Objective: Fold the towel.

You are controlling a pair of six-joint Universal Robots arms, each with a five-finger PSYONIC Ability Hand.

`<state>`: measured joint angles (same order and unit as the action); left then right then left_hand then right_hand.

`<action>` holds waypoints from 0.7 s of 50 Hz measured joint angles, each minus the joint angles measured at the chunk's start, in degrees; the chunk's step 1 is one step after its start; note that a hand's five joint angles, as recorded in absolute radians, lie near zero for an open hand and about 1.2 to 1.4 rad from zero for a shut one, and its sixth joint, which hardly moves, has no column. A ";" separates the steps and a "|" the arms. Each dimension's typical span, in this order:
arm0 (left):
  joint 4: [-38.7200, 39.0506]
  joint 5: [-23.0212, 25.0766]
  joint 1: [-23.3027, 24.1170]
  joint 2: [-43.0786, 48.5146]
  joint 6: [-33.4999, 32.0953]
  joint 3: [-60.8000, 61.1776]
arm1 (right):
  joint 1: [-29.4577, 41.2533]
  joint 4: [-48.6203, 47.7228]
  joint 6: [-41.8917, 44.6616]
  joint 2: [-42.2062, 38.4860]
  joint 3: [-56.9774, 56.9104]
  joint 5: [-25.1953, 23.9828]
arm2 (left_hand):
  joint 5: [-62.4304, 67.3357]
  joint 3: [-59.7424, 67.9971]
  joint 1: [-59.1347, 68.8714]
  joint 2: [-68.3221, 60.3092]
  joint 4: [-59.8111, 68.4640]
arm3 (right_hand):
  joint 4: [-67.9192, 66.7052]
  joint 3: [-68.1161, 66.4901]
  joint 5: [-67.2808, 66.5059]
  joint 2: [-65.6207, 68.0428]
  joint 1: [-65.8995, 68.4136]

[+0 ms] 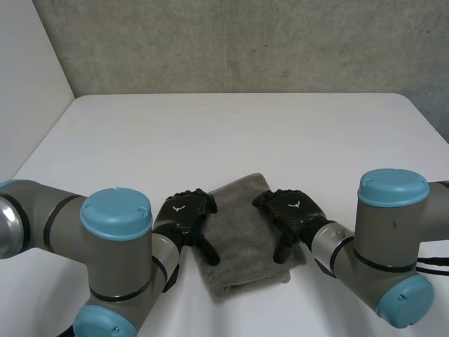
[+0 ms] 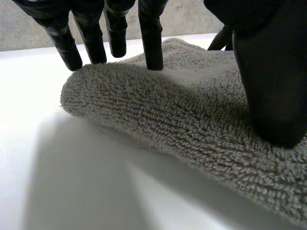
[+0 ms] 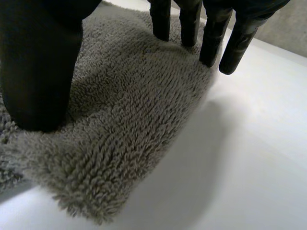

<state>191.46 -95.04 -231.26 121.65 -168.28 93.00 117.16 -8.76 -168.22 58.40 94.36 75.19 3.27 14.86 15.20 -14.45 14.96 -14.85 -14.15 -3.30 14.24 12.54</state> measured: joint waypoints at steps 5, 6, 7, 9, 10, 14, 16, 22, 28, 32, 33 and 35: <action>-0.10 0.06 -0.12 0.04 -0.09 -0.60 | 0.08 0.18 0.13 1.03 -0.14 -0.93 | -0.11 0.00 0.00 0.00 0.00 | 0.00 0.00 0.00 0.00 -0.03; -0.16 0.06 -0.15 -0.08 -0.10 -0.66 | 0.12 0.18 0.12 1.39 -0.16 -0.98 | -0.11 0.00 0.00 0.00 0.00 | 0.00 0.00 0.00 0.00 -0.03; -0.34 0.08 -0.20 -0.42 -0.12 -0.85 | 0.19 0.33 0.10 2.18 -0.17 -1.03 | -0.11 0.00 0.00 0.00 0.00 | 0.00 0.00 0.00 0.00 -0.04; -1.06 0.10 -0.36 -1.62 -0.17 -1.49 | 0.40 0.87 0.04 4.51 -0.36 -1.01 | -0.11 0.00 0.00 0.00 0.00 | 0.00 0.00 0.00 0.00 -0.04; -1.27 0.11 -0.41 -1.97 -0.19 -1.69 | 0.45 1.09 0.01 5.23 -0.48 -0.97 | -0.11 0.00 0.00 0.00 0.00 | 0.00 0.00 0.00 0.00 -0.04; -5.28 0.13 -0.83 -6.15 -0.22 -4.86 | 0.57 3.98 -0.60 11.98 -2.47 -0.52 | -0.11 -0.18 0.00 0.08 -0.07 | 0.00 0.00 0.00 0.00 -0.04; -8.24 0.11 -1.20 -8.37 -0.20 -7.17 | 0.41 5.98 -1.52 15.72 -4.68 0.19 | -0.11 -0.19 0.00 0.24 -0.26 | 0.00 0.00 0.00 0.00 -0.04; -16.97 -0.01 -3.03 -13.91 -0.21 -14.31 | -0.13 9.86 -4.66 22.47 -10.13 4.19 | -0.11 -0.19 -0.01 0.25 -0.27 | 0.00 0.01 0.00 0.00 -0.04; -27.10 -0.10 -5.95 -19.66 -0.19 -21.58 | -1.23 12.77 -7.15 26.50 -13.90 15.32 | -0.11 -0.19 -0.33 0.25 -0.27 | 0.00 0.27 0.00 0.00 -0.04; -30.38 -0.47 -6.78 -22.45 -0.19 -22.49 | -1.26 13.95 -7.18 27.65 -14.36 19.20 | -0.11 -0.19 -0.33 0.26 -0.27 | 0.00 0.27 0.00 0.00 -0.04; -30.65 -0.64 -6.87 -22.84 -0.19 -22.45 | -1.24 14.14 -7.14 27.77 -14.36 19.49 | -0.11 -0.19 -0.33 0.26 -0.27 | 0.00 0.27 0.00 0.00 -0.04; -30.93 -1.27 -7.00 -23.54 -0.22 -22.30 | -1.17 14.79 -7.01 28.06 -14.35 20.03 | -0.11 -0.19 -0.33 0.26 -0.27 | 0.00 0.27 0.00 0.00 -0.04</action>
<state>160.53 -96.32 -238.26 98.10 -168.50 70.69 115.99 6.03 -175.23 86.46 80.01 95.22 3.16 14.67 14.87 -14.20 14.69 -14.85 -13.88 -3.30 14.24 12.50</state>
